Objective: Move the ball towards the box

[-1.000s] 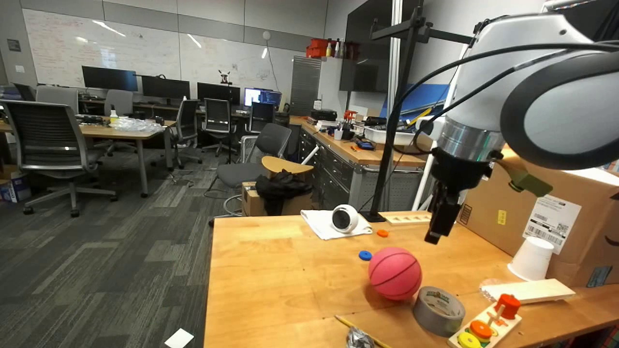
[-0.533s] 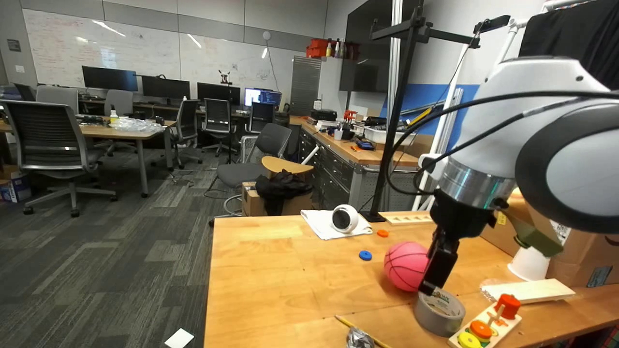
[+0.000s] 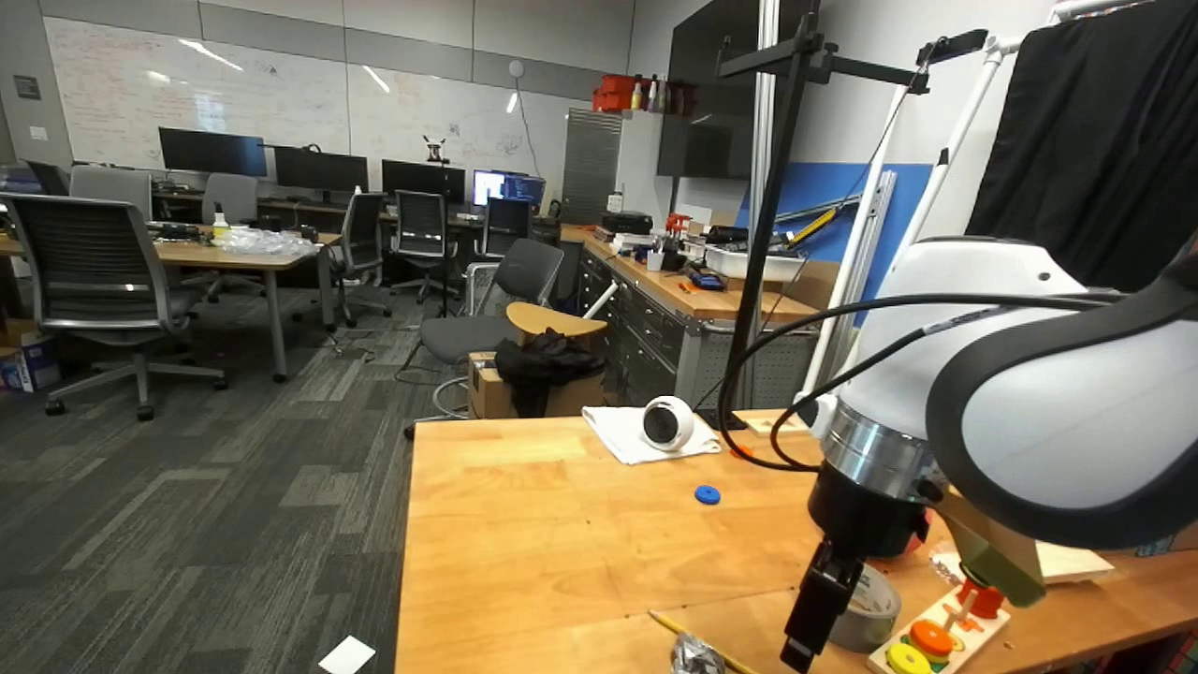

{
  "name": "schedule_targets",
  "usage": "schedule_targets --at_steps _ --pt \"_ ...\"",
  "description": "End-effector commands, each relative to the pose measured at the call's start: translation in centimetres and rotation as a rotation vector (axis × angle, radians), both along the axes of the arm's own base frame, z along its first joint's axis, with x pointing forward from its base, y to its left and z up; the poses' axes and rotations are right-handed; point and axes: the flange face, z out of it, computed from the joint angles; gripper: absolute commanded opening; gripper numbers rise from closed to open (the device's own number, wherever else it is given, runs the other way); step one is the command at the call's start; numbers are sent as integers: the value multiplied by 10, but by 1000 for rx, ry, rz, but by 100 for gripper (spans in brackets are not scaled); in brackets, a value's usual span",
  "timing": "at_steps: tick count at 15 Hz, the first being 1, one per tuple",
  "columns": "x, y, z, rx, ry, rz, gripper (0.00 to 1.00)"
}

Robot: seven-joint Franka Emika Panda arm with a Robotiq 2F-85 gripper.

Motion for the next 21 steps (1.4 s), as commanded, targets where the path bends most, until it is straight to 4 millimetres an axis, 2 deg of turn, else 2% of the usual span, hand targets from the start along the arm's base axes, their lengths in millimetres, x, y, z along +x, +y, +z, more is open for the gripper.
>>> schedule_targets --at_steps 1,6,10,15,21 --pt "11 -21 -5 -16 19 -18 100" --pt "20 -61 -3 -75 53 -44 100" --pt "27 -78 0 -105 39 -37 100" --pt "42 -81 11 -95 2 16 100" --pt "86 -71 30 -30 -49 7 100"
